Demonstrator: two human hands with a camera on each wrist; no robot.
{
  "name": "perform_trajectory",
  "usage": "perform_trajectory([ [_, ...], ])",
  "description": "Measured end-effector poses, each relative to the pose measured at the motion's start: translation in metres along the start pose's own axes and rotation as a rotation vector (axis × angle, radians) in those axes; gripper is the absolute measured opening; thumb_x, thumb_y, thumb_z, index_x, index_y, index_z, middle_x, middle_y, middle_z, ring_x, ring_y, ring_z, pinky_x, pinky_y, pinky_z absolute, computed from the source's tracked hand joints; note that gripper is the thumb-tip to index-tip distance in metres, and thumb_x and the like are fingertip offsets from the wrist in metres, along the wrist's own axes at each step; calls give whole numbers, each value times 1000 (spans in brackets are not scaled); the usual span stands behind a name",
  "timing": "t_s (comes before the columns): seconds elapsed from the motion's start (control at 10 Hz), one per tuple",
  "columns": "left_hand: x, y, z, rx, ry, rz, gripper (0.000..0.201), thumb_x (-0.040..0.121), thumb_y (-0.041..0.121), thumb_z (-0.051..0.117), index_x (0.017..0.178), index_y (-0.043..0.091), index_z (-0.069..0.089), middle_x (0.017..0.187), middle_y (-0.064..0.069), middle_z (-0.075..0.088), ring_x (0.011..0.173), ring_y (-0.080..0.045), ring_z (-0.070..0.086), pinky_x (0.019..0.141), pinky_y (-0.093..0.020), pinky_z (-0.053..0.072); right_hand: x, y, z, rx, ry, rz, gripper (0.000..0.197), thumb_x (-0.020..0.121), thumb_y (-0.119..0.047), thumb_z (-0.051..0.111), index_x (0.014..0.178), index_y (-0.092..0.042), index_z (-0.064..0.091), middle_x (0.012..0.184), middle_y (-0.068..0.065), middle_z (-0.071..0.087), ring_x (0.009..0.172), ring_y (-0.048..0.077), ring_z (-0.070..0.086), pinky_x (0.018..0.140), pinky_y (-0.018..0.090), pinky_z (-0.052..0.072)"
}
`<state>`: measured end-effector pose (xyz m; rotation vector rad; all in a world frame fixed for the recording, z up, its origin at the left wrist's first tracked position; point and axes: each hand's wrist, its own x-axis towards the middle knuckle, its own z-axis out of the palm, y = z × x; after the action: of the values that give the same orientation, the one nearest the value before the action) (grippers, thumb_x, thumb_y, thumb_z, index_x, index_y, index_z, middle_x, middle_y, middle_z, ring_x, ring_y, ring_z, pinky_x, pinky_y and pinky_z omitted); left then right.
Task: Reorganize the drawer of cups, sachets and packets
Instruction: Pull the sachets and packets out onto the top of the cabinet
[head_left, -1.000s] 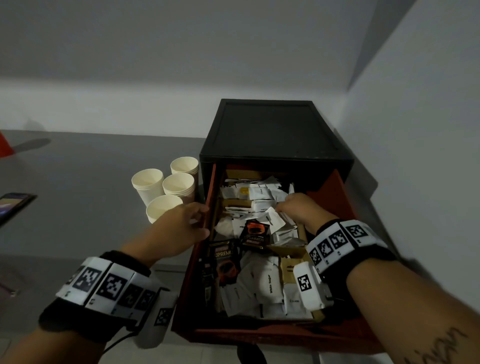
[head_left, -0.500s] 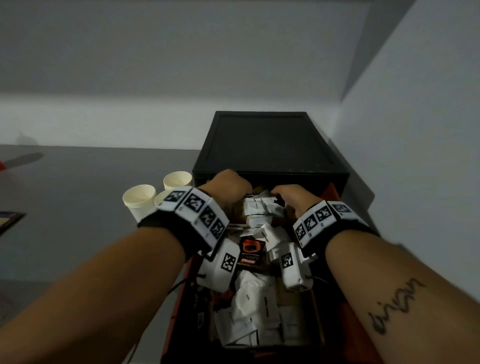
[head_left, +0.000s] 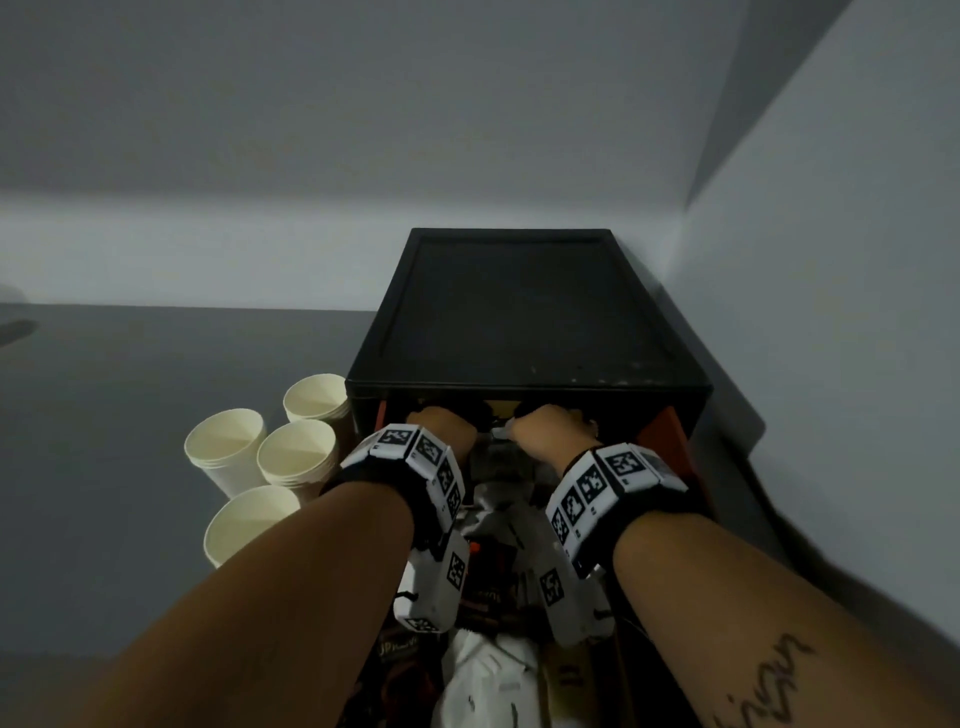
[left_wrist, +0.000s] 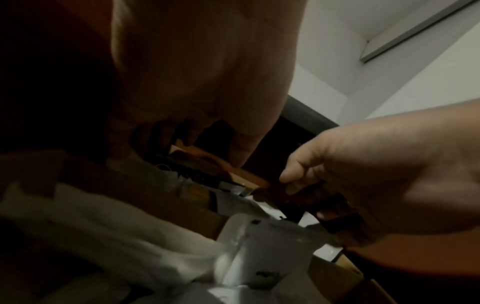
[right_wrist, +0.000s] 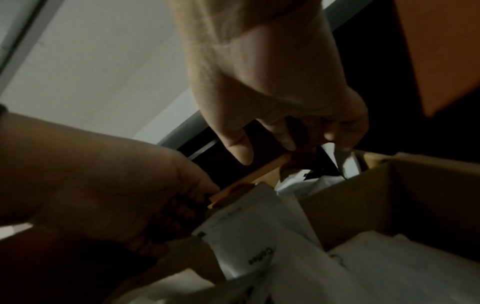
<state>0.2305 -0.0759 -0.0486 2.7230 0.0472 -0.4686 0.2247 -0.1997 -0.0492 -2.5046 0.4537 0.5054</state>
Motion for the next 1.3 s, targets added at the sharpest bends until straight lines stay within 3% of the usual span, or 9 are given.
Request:
perform_trajectory([
  [0.1, 6, 5, 7, 24, -27, 20, 38, 99, 22, 41, 130, 1, 52, 135, -16, 51, 126, -29, 47, 100, -31, 37, 9, 0, 8, -114, -5, -24, 48, 96, -41, 36, 126, -7, 51, 132, 15, 49, 123, 33, 43, 109, 45, 28],
  [0.2, 7, 9, 14, 20, -71, 24, 40, 101, 21, 36, 134, 1, 46, 141, -17, 44, 131, -29, 41, 105, -33, 31, 15, -7, 18, -91, -49, -28, 27, 92, -30, 41, 82, -7, 49, 90, 14, 52, 83, 28, 53, 78, 33, 40],
  [0.3, 10, 6, 20, -79, -90, -24, 46, 100, 22, 38, 141, 1, 35, 145, -17, 37, 133, -29, 38, 108, -35, 29, 17, -4, 21, -66, -103, 17, 29, 94, -32, 43, 113, -10, 51, 114, 17, 51, 116, 32, 50, 88, 32, 37],
  [0.4, 12, 4, 17, -134, -98, -31, 48, 99, 24, 43, 140, -1, 36, 143, -18, 41, 130, -29, 42, 104, -33, 33, 13, 4, 21, -107, -48, 22, 63, 93, -40, 46, 144, -9, 27, 151, 17, 26, 140, 33, 22, 114, 39, 21],
  [0.7, 15, 3, 9, -119, -169, 33, 42, 102, 24, 37, 135, 1, 46, 140, -16, 46, 130, -27, 43, 101, -28, 34, 7, 4, 15, -234, 119, -118, 48, 89, -38, 54, 129, -13, 50, 138, 13, 45, 128, 34, 40, 108, 46, 32],
  [1.0, 22, 4, 13, -123, -188, 29, 47, 101, 33, 38, 134, 1, 47, 140, -17, 47, 129, -27, 44, 102, -30, 33, 21, 3, 23, -336, -112, -14, 70, 94, -53, 35, 148, -13, 17, 155, 18, 11, 142, 38, 7, 116, 48, 8],
  [1.1, 21, 8, 11, -126, -198, 40, 48, 103, 33, 31, 136, 1, 45, 141, -17, 45, 130, -28, 42, 103, -30, 32, 15, 1, 20, -223, -152, -16, 68, 97, -45, 36, 148, -7, 13, 154, 20, 13, 142, 36, 14, 114, 44, 13],
  [1.2, 23, 8, 12, -160, -190, 26, 48, 104, 31, 24, 136, 1, 43, 142, -17, 44, 131, -28, 41, 103, -29, 31, 19, 6, 16, 35, -143, -107, 44, 96, -19, 47, 134, 2, 43, 139, 20, 44, 129, 32, 42, 102, 33, 36],
  [1.3, 22, 11, 11, -244, -169, -17, 50, 105, 31, 18, 137, 0, 41, 143, -19, 42, 131, -29, 40, 103, -31, 30, 24, 8, 13, 263, -172, -75, 16, 89, -8, 51, 99, 0, 60, 100, 15, 59, 99, 29, 57, 83, 33, 46],
])
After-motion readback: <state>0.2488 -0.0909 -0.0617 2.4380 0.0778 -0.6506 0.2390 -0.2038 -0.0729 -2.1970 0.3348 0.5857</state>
